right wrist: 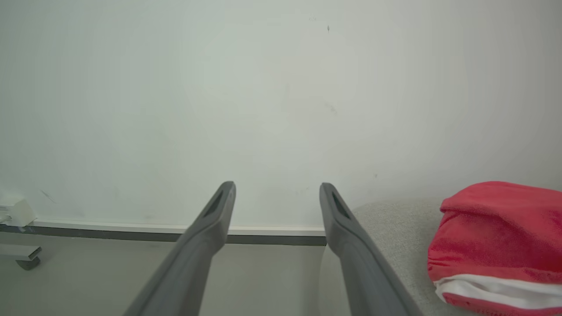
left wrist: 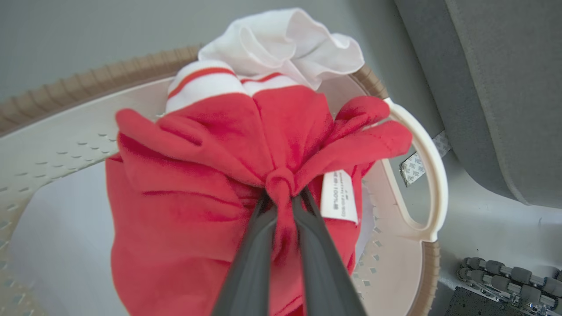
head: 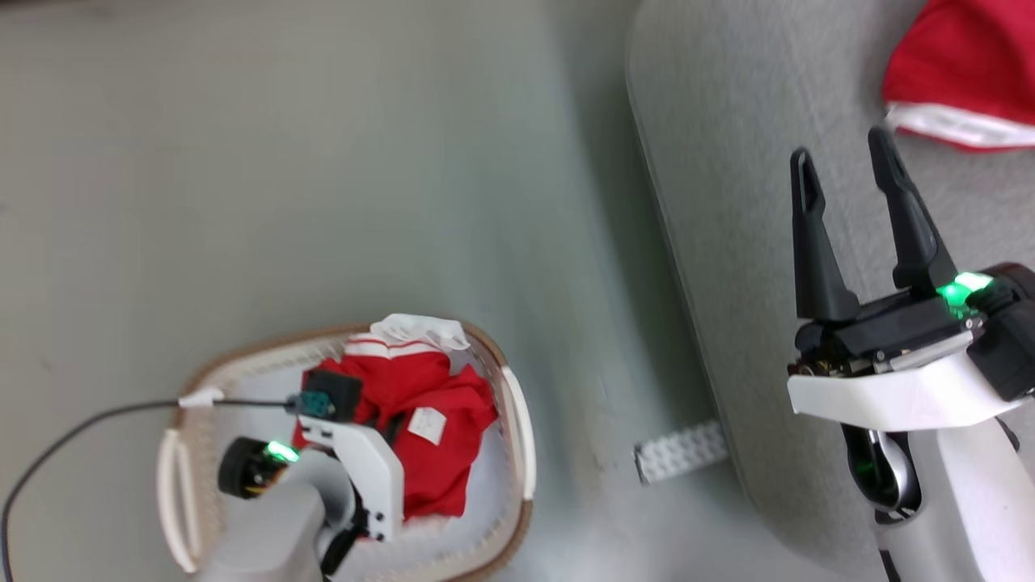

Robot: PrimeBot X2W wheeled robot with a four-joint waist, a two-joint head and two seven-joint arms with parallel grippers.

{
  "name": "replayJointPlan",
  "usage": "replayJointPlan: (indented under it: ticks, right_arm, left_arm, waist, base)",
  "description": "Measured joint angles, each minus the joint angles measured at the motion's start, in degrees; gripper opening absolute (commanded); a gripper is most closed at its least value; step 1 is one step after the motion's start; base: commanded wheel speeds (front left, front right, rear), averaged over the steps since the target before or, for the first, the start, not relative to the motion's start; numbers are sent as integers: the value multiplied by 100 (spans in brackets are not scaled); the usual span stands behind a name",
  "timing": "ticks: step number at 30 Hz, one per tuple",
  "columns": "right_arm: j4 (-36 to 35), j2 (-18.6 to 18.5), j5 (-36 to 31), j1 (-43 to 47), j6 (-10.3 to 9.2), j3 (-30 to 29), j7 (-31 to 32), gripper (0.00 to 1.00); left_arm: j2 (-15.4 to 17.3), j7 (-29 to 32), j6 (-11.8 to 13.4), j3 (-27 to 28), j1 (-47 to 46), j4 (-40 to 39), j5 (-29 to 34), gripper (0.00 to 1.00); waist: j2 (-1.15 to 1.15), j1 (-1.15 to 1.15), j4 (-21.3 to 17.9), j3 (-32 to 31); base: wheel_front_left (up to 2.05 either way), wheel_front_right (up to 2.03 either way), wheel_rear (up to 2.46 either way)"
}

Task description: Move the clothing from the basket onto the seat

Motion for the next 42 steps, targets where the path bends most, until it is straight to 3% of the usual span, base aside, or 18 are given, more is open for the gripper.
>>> replayJointPlan:
  ticks: [11,20,28,42]
  right_arm:
    - [323,-310,127,575,1,38,-1,100]
    - [457,-363,300,1098,0,114,-1,100]
    - [506,-325,348,1314,0,272,0,100]
    - [538,-304,581,1449,1,605,-1,100]
  left_arm:
    - [-133,-647,0,-294,424,-842,-698,0]
    - [188,-844,14,-196,640,-2004,-887,0]
    - [582,-848,301,170,692,-3422,-943,0]
    - [1291,-433,1118,466,965,-5645,-915,0]
  waist:
    - [0,-1,450,-1486]
    - [0,-2,805,-2529]
    - [0,-1,1049,-2984]
    - [0,0,1112,-3091]
  base:
    - [0,0,0]
    - [0,0,0]
    - [0,0,0]
    - [0,0,0]
